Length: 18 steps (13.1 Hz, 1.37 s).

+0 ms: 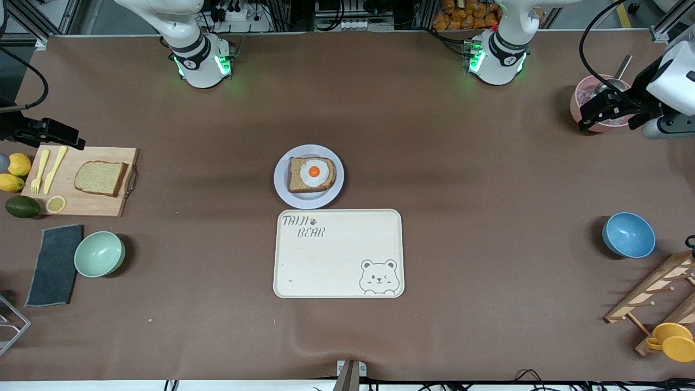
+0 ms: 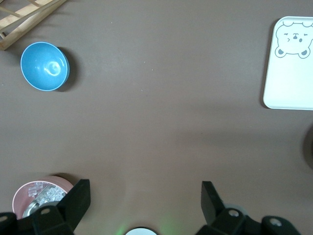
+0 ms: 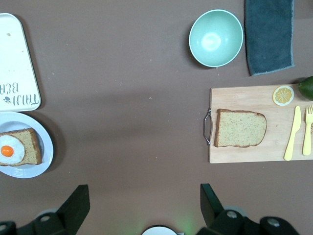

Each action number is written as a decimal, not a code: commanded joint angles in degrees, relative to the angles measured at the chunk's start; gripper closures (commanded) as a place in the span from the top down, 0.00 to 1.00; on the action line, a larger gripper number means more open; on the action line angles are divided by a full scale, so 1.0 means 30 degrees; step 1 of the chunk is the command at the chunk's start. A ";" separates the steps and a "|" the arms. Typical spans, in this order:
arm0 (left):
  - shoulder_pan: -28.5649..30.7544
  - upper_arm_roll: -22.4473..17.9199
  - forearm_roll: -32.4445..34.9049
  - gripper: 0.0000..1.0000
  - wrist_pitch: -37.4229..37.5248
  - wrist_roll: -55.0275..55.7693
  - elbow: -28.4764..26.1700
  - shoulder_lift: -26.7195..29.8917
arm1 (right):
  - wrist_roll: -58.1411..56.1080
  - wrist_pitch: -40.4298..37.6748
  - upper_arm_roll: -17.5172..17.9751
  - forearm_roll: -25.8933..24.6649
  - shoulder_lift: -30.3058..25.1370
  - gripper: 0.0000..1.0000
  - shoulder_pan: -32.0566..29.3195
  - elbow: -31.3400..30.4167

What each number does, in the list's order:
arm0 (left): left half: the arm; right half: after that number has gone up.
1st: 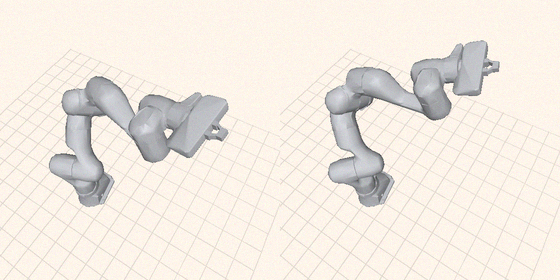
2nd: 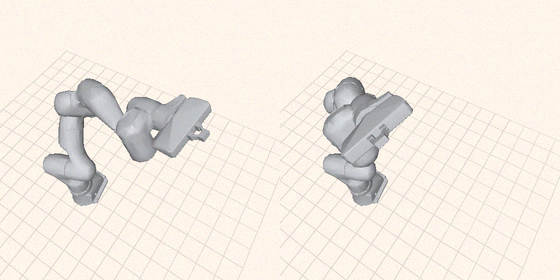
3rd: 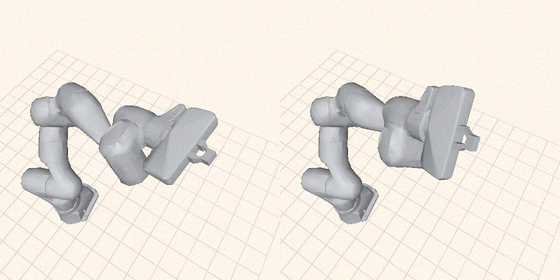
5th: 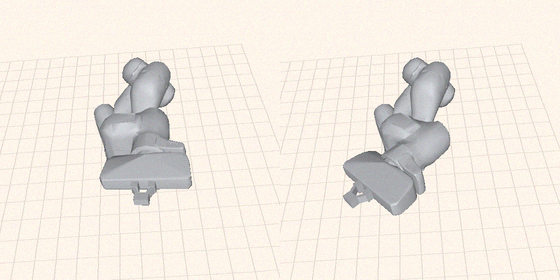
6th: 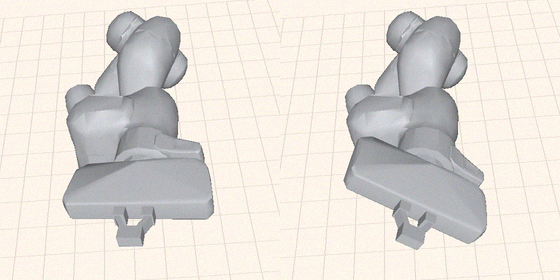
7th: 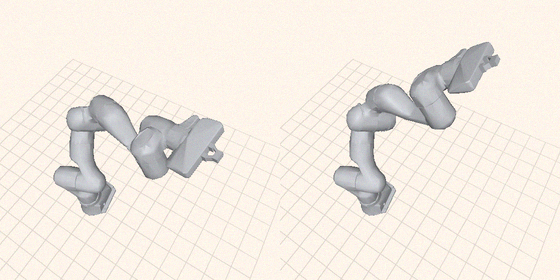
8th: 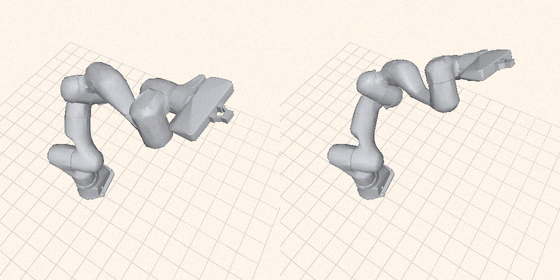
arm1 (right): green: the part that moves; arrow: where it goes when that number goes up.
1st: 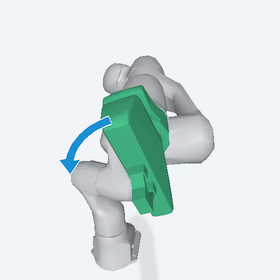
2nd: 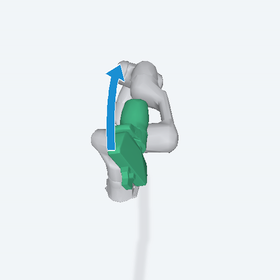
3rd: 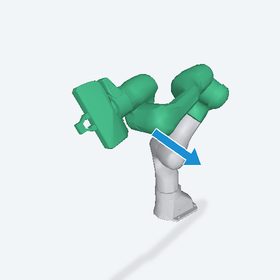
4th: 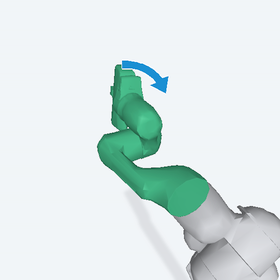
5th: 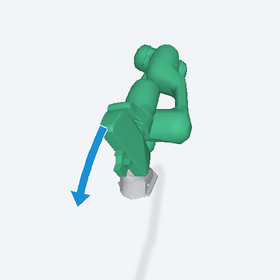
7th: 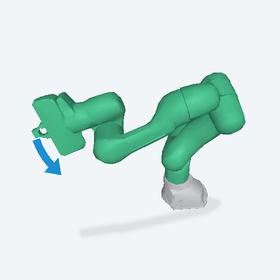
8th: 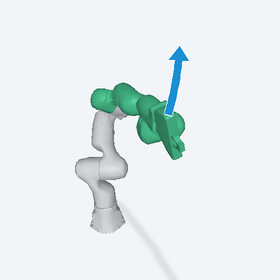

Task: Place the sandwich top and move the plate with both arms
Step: 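Move the right gripper over the bread slice on the cutting board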

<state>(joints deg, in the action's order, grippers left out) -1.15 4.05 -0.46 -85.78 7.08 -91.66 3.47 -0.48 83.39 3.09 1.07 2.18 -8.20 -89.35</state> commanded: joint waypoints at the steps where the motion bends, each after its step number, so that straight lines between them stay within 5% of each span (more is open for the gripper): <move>1: 0.0118 0.0085 -0.0052 1.00 -0.0117 0.0188 0.0170 0.0016 | 0.0278 -0.0081 -0.0064 0.0084 0.0037 1.00 0.0097 0.0076; 5: 0.0030 0.0143 -0.0198 1.00 0.0029 0.0480 0.1894 -0.0890 | 0.0248 -0.0024 -0.0094 0.0084 0.0037 1.00 0.0097 0.0046; 11: -0.0146 0.0173 0.0036 1.00 0.0615 0.0452 0.1958 -0.1272 | 0.0131 -0.0024 -0.0123 -0.0648 0.0387 1.00 -0.0136 -0.0857; 15: 0.0001 0.0173 -0.0023 1.00 0.0586 0.0072 0.2076 -0.1859 | -0.1033 0.0354 -0.0152 -0.0677 0.1527 1.00 -0.1949 -0.1300; 18: -0.0027 0.0173 -0.0257 1.00 0.0586 0.0334 0.2076 -0.1859 | -0.4398 0.3042 -0.0182 -0.0707 0.2087 1.00 -0.4553 -0.3548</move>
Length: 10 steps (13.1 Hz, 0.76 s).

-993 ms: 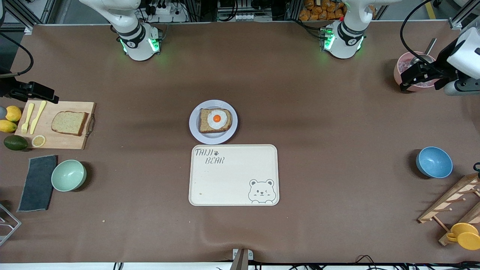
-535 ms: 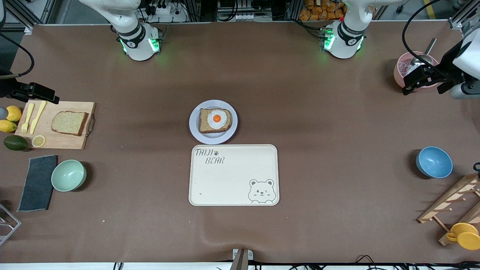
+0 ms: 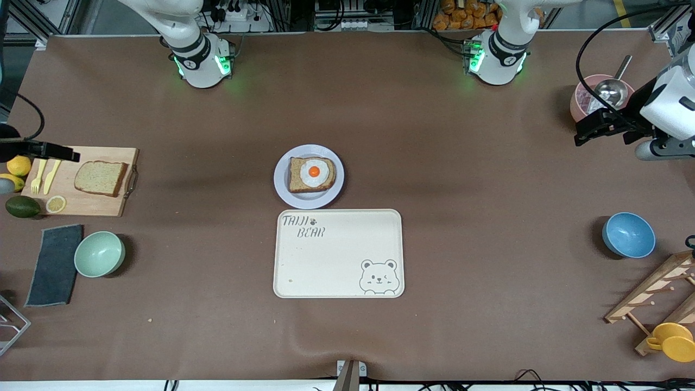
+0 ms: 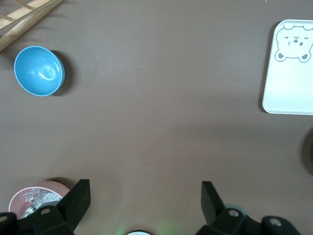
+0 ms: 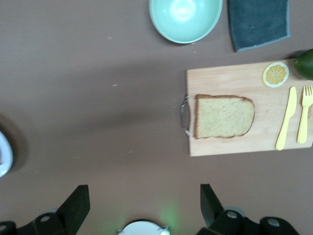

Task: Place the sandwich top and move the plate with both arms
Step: 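Move the right gripper over the bread slice on the cutting board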

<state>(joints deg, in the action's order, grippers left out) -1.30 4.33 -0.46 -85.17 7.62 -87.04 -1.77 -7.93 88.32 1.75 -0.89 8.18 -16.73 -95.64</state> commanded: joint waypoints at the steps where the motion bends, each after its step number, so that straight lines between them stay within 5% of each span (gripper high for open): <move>1: -0.0150 0.0108 -0.0141 1.00 0.0382 0.0215 0.0536 -0.0170 | -0.3002 0.2105 0.0267 -0.0085 0.0085 1.00 -0.2444 -0.2128; 10: -0.0034 0.0079 -0.0257 1.00 0.0382 0.0186 0.0536 -0.0230 | -0.4536 0.8668 0.0266 -0.2748 0.0085 1.00 -0.5408 -0.7814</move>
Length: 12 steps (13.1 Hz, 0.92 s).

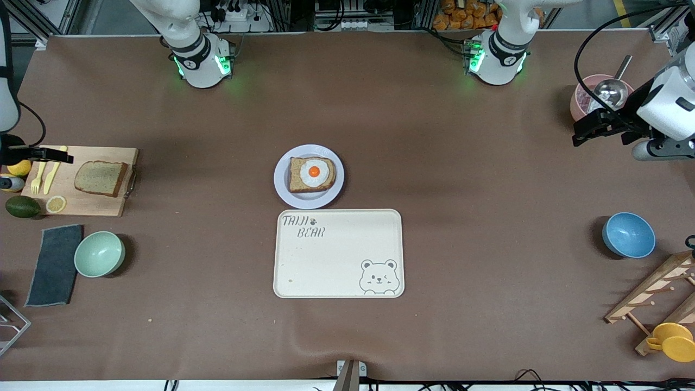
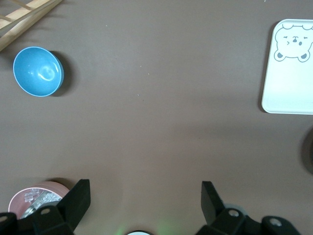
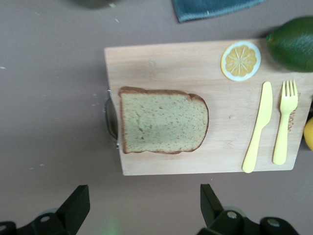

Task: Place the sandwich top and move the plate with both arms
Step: 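Move the right gripper over the bread slice on the cutting board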

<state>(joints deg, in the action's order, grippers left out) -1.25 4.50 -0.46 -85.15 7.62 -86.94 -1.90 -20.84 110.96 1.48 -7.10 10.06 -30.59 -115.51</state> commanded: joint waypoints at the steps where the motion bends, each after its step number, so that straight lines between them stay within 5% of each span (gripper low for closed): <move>1: -0.0023 0.0052 -0.0315 1.00 0.0347 0.0215 0.0503 -0.0186 | -0.0231 0.1681 0.0329 -0.0969 -0.0542 1.00 -0.0846 -0.1571; 6: 0.0153 -0.0006 -0.0286 1.00 -0.0063 0.0186 0.0474 -0.0186 | -0.1048 0.5986 0.0358 -0.2672 -0.0338 1.00 -0.2132 -0.4500; 12: 0.0183 -0.0065 -0.0286 1.00 -0.0063 -0.0107 0.0416 -0.0157 | -0.1110 0.6932 0.0416 -0.2437 0.3025 1.00 -0.3161 -0.2433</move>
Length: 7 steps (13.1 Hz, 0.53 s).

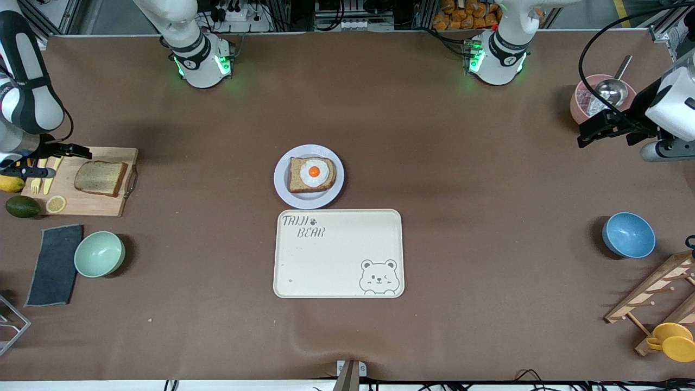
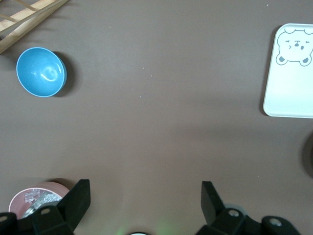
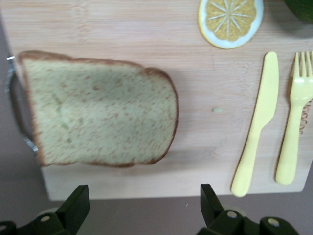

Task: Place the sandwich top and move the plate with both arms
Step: 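Move the right gripper over the bread slice on the cutting board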

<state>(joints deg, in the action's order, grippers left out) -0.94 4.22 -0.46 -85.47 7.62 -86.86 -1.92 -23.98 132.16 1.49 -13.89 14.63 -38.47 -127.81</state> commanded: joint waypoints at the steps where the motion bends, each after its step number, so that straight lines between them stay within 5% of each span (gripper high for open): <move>1: 0.0080 0.0030 -0.0286 1.00 0.0043 -0.0107 0.0360 -0.0153 | -0.0063 -0.0136 0.0413 -0.0146 0.2147 1.00 -0.0622 0.2228; 7: 0.0256 0.0030 -0.0315 1.00 0.0160 -0.0136 0.0389 -0.0123 | -0.0034 -0.0282 0.0471 0.1201 0.3529 1.00 -0.1033 0.3550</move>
<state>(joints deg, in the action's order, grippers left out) -0.66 4.18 -0.46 -85.47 7.62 -86.86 -1.92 -23.95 132.29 1.51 -11.53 24.17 -40.11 -119.22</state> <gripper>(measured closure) 0.000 0.000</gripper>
